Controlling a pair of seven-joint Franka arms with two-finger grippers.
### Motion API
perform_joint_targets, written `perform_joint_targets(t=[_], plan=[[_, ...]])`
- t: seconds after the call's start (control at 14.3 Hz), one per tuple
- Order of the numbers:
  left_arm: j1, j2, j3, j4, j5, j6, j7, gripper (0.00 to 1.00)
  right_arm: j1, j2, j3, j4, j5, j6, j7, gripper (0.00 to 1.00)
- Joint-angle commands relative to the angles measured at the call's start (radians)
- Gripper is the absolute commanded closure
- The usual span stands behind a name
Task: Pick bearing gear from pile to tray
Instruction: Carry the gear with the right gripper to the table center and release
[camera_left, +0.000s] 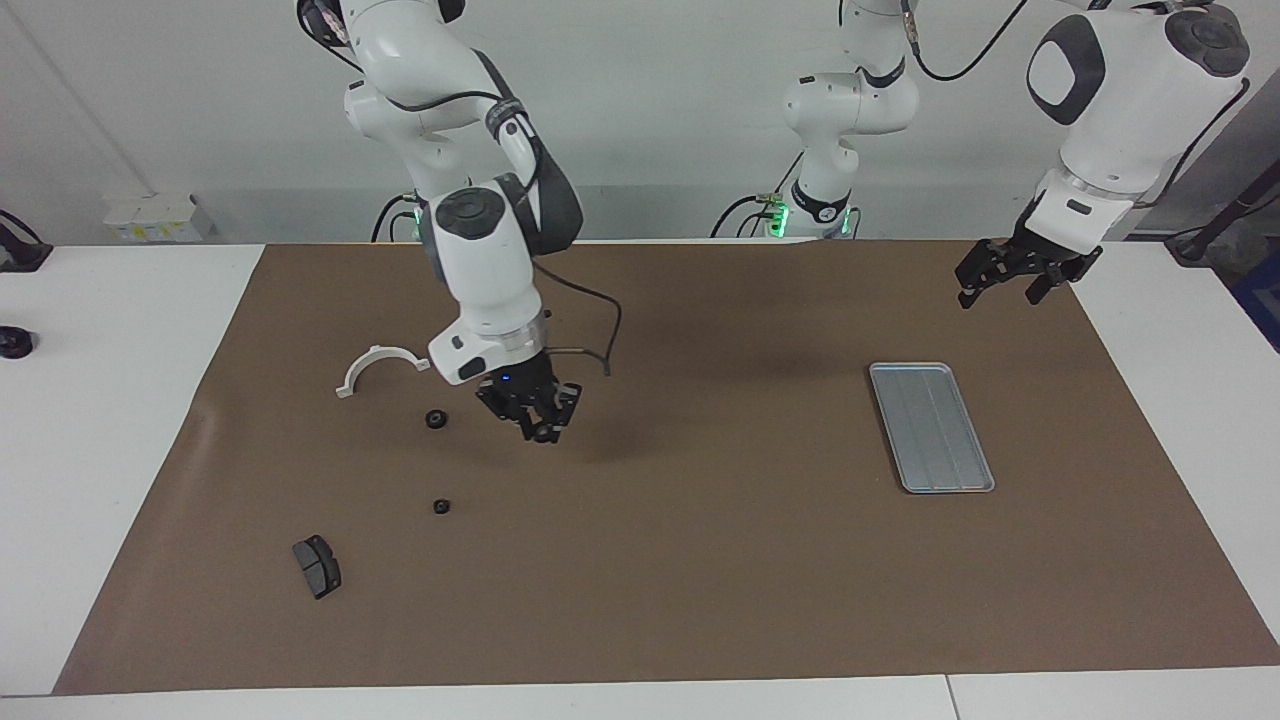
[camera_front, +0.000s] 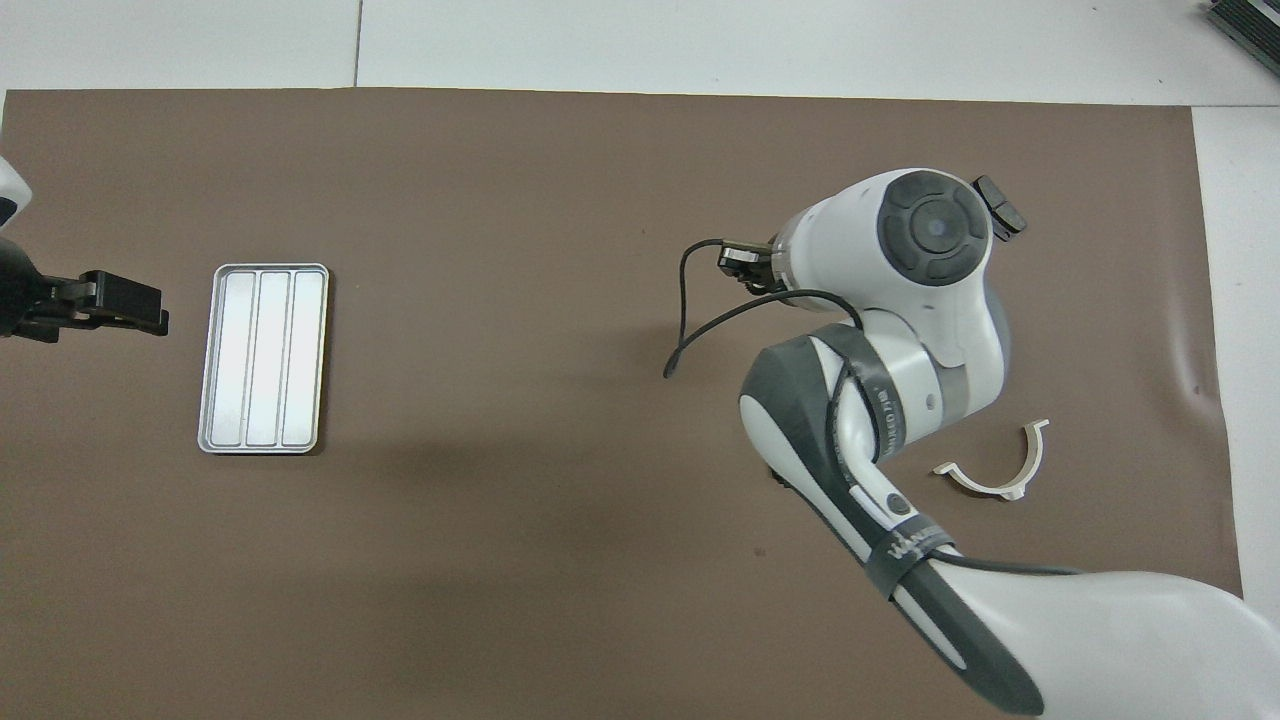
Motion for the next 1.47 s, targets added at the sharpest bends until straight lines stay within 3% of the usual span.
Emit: perform_joint_targets(t=[0.0, 0.28, 0.63, 0.84, 0.91, 0.98, 1.12, 1.4], plan=[[0.016, -0.021, -0.007, -0.023, -0.011, 0.013, 0.018, 0.00, 0.059, 0.089, -0.002, 0.110, -0.012, 0.001, 0.085, 1.00], [0.016, -0.021, -0.007, -0.023, -0.011, 0.013, 0.018, 0.00, 0.173, 0.267, -0.004, 0.275, -0.106, 0.025, 0.220, 1.00], [0.016, -0.021, -0.007, -0.023, -0.011, 0.013, 0.018, 0.00, 0.231, 0.327, -0.002, 0.269, -0.123, 0.122, 0.250, 0.97], [0.016, -0.021, -0.007, -0.023, -0.011, 0.012, 0.016, 0.00, 0.230, 0.319, -0.001, 0.204, -0.120, 0.145, 0.251, 0.63], [0.016, -0.023, -0.007, -0.023, -0.011, 0.001, 0.019, 0.00, 0.230, 0.315, -0.001, 0.194, -0.120, 0.141, 0.253, 0.15], [0.016, -0.023, -0.007, -0.021, -0.011, 0.004, 0.021, 0.00, 0.233, 0.310, -0.005, 0.196, -0.124, 0.121, 0.257, 0.00], [0.010, -0.023, -0.007, -0.023, -0.011, 0.007, 0.019, 0.00, 0.224, 0.292, -0.010, 0.202, -0.152, 0.061, 0.259, 0.00], [0.018, -0.021, -0.005, -0.028, -0.011, 0.047, 0.015, 0.00, 0.147, 0.158, -0.008, 0.174, -0.161, -0.030, 0.248, 0.00]])
